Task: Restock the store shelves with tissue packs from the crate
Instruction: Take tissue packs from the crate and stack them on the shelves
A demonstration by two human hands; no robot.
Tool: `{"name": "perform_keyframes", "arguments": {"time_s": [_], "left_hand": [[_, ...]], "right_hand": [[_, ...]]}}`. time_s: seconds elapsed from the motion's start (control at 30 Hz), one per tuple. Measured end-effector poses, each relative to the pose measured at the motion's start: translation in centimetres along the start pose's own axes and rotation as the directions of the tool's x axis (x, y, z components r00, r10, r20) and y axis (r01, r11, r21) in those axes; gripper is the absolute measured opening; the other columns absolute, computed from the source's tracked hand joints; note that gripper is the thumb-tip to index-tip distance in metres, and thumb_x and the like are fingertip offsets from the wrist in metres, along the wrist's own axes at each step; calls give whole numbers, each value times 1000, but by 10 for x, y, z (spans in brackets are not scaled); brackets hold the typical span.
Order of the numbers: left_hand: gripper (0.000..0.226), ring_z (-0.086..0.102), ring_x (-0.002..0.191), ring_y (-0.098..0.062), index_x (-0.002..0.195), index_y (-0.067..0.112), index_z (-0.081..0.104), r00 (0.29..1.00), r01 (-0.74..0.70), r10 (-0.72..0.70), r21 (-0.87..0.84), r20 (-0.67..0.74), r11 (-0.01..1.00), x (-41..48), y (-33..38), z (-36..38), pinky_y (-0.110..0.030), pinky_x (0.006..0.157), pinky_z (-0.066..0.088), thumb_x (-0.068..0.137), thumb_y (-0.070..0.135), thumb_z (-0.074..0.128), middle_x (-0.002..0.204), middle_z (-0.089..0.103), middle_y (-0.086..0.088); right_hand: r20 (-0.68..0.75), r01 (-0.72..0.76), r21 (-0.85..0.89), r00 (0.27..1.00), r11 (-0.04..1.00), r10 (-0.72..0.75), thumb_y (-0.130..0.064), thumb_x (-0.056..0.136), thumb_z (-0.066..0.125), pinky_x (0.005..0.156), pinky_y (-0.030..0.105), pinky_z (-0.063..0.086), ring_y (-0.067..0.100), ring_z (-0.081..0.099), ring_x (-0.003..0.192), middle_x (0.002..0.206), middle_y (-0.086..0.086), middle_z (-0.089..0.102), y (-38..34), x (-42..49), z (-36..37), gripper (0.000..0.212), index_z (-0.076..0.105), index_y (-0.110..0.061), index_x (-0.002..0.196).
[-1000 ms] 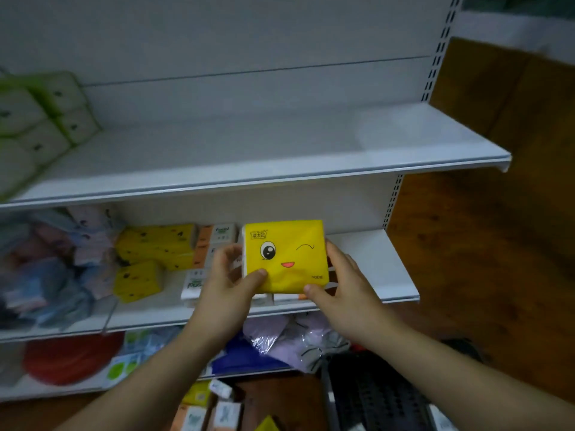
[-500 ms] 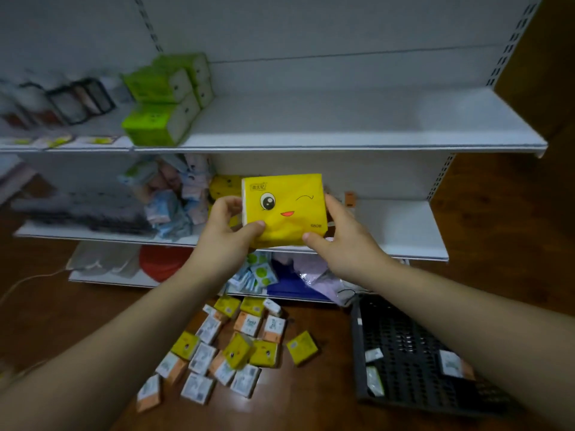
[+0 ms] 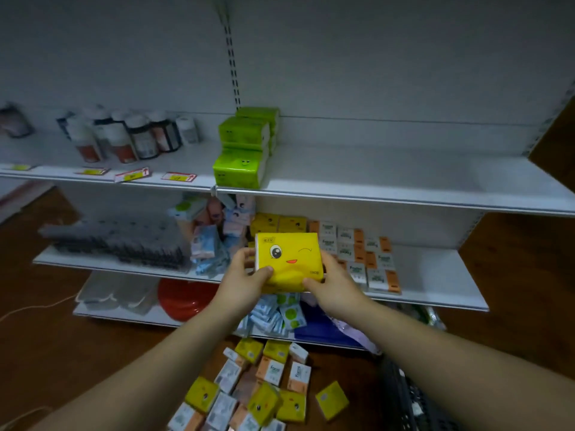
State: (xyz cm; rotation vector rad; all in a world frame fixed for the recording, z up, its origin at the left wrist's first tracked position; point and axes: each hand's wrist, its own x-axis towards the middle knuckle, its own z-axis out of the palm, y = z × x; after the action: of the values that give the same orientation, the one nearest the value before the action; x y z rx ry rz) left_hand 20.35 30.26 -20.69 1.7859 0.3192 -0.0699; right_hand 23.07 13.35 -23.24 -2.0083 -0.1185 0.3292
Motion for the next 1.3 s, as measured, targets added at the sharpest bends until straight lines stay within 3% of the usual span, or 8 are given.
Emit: {"name": "perform_keyframes", "arguments": {"time_s": [0.1, 0.2, 0.33, 0.53, 0.83, 1.0, 1.13, 1.3], "left_hand": [[27, 57, 100, -21, 115, 30, 38, 999, 26, -27, 40, 38, 999, 25, -13, -26, -38, 85, 50, 94, 22, 53, 113, 47, 4], [34, 56, 96, -19, 127, 26, 38, 988, 106, -114, 80, 106, 991, 51, -31, -38, -35, 75, 47, 95, 22, 51, 119, 47, 3], [48, 57, 90, -20, 139, 22, 32, 974, 189, -203, 134, 100, 973, 86, -57, -36, -40, 80, 50, 95, 19, 50, 127, 49, -3], [47, 51, 65, -14, 140, 18, 34, 975, 214, -221, 189, 14, 958, 152, -83, -24, -28, 55, 40, 95, 13, 48, 107, 55, -4], [38, 61, 91, -36, 129, 19, 49, 962, 267, -272, 149, 10, 952, 283, -148, -5, -45, 83, 51, 93, 7, 48, 107, 63, -10], [39, 51, 72, -28, 129, 16, 47, 959, 282, -284, 165, -14, 945, 345, -195, -1, -31, 64, 38, 91, 9, 49, 84, 58, -9], [48, 59, 78, -34, 137, 12, 41, 964, 256, -265, 175, 27, 951, 368, -227, 18, -28, 58, 39, 90, 11, 51, 102, 64, -16], [52, 45, 61, -14, 144, 12, 30, 964, 204, -225, 149, 144, 968, 365, -233, 52, -26, 52, 34, 95, 8, 46, 81, 53, 0]], "right_hand": [[-13, -29, 69, 999, 997, 30, -13, 91, 58, 94, 43, 50, 20, 56, 109, 124, -1, 54, -5, 19, 28, 44, 41, -35, 125], [-19, -45, -8, 999, 999, 45, -15, 94, 55, 87, 33, 47, 18, 54, 106, 126, 0, 53, 1, 37, 45, 46, 38, -28, 135], [-13, -90, -44, 996, 995, 90, -17, 95, 53, 94, 40, 47, 22, 53, 112, 132, 3, 51, 21, 70, 60, 50, 35, -28, 140], [-14, -139, -21, 990, 990, 139, -18, 96, 51, 82, 27, 42, 17, 53, 105, 132, -1, 52, 55, 141, 79, 51, 33, -28, 142], [-48, -159, -75, 987, 984, 156, -23, 95, 54, 87, 31, 47, 23, 56, 110, 130, 2, 57, 118, 270, 97, 44, 42, -24, 138], [-65, -198, -107, 979, 974, 192, -22, 96, 51, 80, 25, 42, 31, 54, 113, 135, 10, 53, 167, 333, 123, 52, 34, -22, 146], [-146, -238, -68, 963, 969, 226, -16, 97, 46, 81, 27, 45, 30, 55, 108, 137, 8, 50, 207, 348, 139, 50, 34, -24, 145], [-247, -223, -365, 959, 904, 136, -13, 96, 44, 74, 31, 46, 36, 56, 99, 144, 15, 31, 223, 332, 120, 61, 17, -23, 150]]}}
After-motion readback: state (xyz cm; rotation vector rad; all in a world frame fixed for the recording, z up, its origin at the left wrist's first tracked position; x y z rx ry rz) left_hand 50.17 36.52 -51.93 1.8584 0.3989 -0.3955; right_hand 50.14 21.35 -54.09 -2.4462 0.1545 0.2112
